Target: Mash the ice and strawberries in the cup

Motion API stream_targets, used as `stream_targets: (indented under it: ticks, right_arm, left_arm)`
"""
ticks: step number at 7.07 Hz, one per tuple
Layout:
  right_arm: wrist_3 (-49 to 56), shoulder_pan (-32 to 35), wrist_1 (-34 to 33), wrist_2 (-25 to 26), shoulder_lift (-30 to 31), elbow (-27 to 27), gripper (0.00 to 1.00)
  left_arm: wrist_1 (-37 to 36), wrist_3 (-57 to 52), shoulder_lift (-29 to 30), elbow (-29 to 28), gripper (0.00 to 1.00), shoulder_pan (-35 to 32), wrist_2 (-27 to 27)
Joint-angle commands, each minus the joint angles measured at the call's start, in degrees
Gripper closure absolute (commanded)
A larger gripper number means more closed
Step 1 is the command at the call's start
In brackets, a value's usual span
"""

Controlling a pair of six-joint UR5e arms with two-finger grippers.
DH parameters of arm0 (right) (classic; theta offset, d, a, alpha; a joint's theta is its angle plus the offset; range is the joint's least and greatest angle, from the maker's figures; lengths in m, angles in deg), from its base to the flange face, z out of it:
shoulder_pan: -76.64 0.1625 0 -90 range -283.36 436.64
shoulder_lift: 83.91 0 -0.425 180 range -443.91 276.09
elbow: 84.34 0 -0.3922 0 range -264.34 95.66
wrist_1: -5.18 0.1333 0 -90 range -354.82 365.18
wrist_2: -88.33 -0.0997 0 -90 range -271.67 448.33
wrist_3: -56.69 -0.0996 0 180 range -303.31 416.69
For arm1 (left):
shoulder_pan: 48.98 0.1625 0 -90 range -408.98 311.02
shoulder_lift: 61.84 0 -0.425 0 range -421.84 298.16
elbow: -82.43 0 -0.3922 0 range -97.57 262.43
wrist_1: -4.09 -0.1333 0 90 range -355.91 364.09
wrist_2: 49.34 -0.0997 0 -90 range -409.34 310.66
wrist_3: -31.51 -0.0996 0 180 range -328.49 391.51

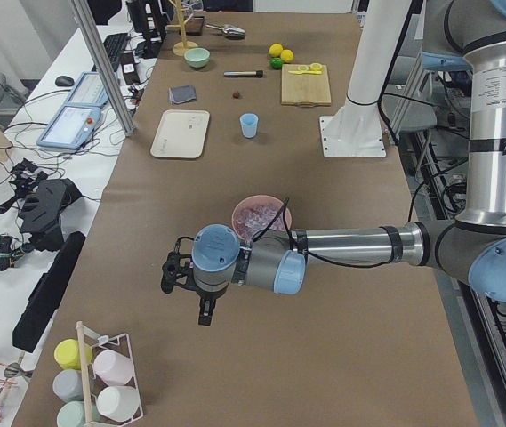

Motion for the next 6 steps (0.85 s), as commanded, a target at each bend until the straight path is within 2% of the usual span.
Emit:
stream_targets:
  ticks: [1,6]
  right_arm:
    - [0.1,0.0,0.0,0.0,-0.1,-0.1,0.00]
    - [0.1,0.1,0.0,0.0,0.0,0.0,0.00]
  left_arm:
    - [-0.1,-0.2,-1.4,1.1,0.02,0.0,-0.4]
    - [0.6,-0.4,-1.7,1.7,0.02,-0.1,-0.1]
